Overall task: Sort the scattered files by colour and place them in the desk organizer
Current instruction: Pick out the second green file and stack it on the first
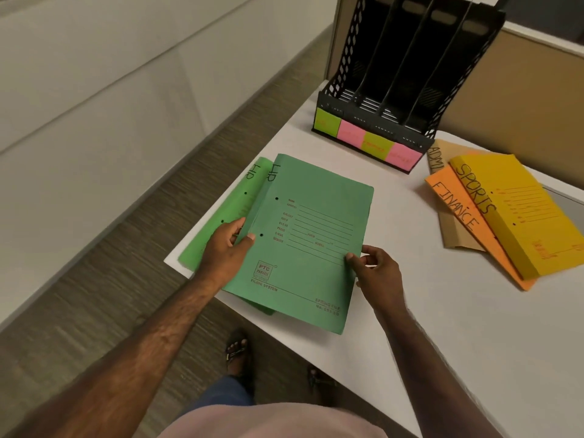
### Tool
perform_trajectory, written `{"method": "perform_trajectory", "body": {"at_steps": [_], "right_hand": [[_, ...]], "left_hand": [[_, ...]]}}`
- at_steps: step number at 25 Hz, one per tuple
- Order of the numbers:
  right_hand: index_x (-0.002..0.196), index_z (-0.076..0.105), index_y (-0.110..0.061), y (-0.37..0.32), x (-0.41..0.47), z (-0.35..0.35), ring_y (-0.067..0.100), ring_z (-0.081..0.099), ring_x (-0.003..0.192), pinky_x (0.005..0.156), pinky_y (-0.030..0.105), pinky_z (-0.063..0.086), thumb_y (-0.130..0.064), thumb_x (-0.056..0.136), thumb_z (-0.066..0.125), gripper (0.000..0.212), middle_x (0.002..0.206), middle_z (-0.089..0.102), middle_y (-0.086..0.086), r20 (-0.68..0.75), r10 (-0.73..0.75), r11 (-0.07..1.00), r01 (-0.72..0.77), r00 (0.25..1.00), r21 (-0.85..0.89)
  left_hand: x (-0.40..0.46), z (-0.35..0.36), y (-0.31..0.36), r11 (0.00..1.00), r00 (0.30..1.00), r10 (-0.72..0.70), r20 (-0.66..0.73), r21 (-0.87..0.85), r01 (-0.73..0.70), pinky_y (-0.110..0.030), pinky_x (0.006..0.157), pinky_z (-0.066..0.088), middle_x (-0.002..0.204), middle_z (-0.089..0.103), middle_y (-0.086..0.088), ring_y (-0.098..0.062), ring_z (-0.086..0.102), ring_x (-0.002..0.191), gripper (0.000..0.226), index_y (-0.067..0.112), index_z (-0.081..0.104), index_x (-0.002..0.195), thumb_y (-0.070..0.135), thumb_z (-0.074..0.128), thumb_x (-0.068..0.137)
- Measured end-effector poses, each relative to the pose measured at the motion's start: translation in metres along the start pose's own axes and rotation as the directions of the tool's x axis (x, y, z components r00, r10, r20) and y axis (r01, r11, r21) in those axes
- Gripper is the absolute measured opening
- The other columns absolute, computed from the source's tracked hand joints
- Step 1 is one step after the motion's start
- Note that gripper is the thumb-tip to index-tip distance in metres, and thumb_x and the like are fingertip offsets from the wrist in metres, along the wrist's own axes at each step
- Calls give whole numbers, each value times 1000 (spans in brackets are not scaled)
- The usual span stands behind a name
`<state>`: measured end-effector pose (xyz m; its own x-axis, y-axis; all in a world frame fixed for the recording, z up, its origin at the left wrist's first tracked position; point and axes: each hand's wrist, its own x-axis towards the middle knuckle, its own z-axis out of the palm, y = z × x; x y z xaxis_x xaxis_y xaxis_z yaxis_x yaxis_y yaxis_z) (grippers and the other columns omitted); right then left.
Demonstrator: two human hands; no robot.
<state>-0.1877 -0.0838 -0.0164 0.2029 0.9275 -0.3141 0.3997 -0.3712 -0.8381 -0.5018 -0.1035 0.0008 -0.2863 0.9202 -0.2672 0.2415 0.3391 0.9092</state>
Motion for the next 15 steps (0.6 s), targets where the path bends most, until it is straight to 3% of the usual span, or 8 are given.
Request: {"method": "perform_trajectory", "body": {"at_steps": [3,6,11,15], "right_hand": [[130,66,-20,-13,2,34,18,72,86,79,42,60,-38,95,78,41,93,71,-5,-19,12,1000,-12,1000,-22],[132,65,-22,-22,2,65,9,69,88,72,29,50,-39,95,79,44,96,70,-5,-43,12,998,-15,999,-64],[135,62,-21,-27,-6,102,6,66,90,68,25,47,-42,96,76,47,100,68,-7,-68,53,993,-60,996,-102],[136,61,-20,-25,-18,118,7,66,90,70,29,49,-46,96,75,49,99,67,-7,-107,80,987,-94,991,-134]], "left_hand": [[24,-28,-9,1000,1000,16,24,23,-16,-26,84,63,111,70,19,2,72,96,45,19,60,146,20,69,102],[46,-54,-19,995,999,10,34,96,-14,-37,87,63,121,64,1,-15,70,106,47,17,58,148,22,68,102],[73,-79,-29,966,994,21,106,255,-48,-37,77,63,120,53,-6,-25,69,102,42,16,60,146,24,63,105],[84,-86,-37,938,983,62,172,325,-116,-27,73,59,115,51,-5,-15,64,94,34,13,66,137,20,62,105]]}}
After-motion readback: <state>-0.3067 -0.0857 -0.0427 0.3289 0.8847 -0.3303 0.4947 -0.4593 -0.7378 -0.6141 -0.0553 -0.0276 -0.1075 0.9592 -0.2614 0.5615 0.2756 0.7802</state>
